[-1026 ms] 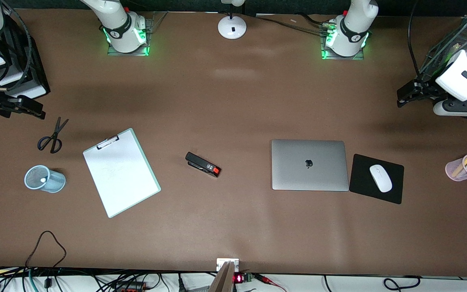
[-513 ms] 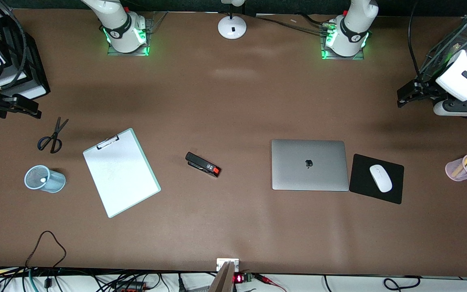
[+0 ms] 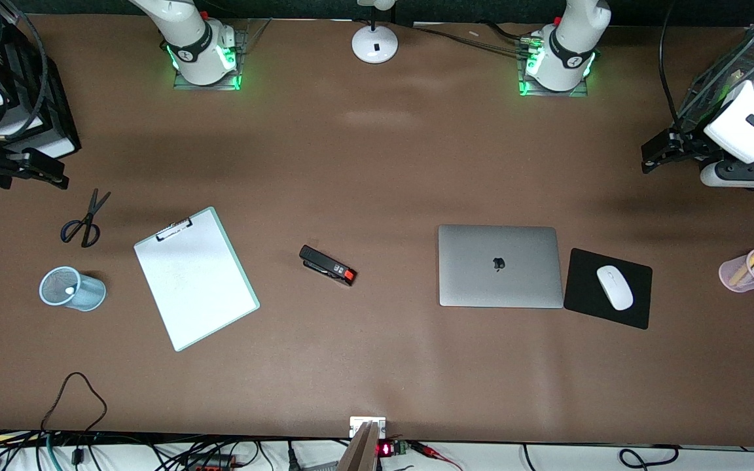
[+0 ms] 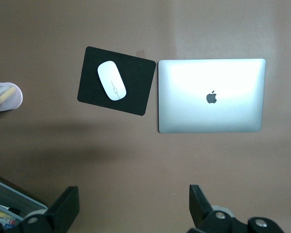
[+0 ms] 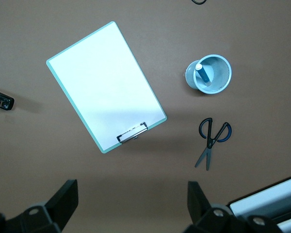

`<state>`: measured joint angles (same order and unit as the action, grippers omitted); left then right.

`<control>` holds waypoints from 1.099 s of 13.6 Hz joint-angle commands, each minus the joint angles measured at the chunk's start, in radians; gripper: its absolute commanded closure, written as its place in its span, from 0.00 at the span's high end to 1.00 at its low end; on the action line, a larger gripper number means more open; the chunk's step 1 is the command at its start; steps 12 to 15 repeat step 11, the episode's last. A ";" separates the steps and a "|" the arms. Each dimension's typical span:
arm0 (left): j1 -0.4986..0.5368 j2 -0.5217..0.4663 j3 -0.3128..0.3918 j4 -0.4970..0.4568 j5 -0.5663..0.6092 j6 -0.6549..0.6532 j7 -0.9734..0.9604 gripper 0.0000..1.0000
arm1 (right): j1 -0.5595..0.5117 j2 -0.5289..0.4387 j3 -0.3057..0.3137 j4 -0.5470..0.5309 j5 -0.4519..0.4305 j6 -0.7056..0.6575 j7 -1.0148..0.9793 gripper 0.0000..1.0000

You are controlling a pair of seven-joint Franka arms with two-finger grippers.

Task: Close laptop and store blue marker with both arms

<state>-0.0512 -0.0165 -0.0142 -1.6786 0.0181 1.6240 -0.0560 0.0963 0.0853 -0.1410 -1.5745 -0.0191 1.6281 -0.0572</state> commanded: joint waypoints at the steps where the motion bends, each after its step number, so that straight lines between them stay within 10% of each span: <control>1: 0.005 -0.011 0.002 0.002 -0.009 -0.015 0.018 1.00 | 0.013 -0.039 -0.015 -0.030 -0.009 -0.008 -0.004 1.00; 15: 0.005 -0.011 0.002 0.002 -0.009 -0.016 0.018 1.00 | 0.017 -0.024 -0.012 -0.004 -0.002 -0.004 0.017 1.00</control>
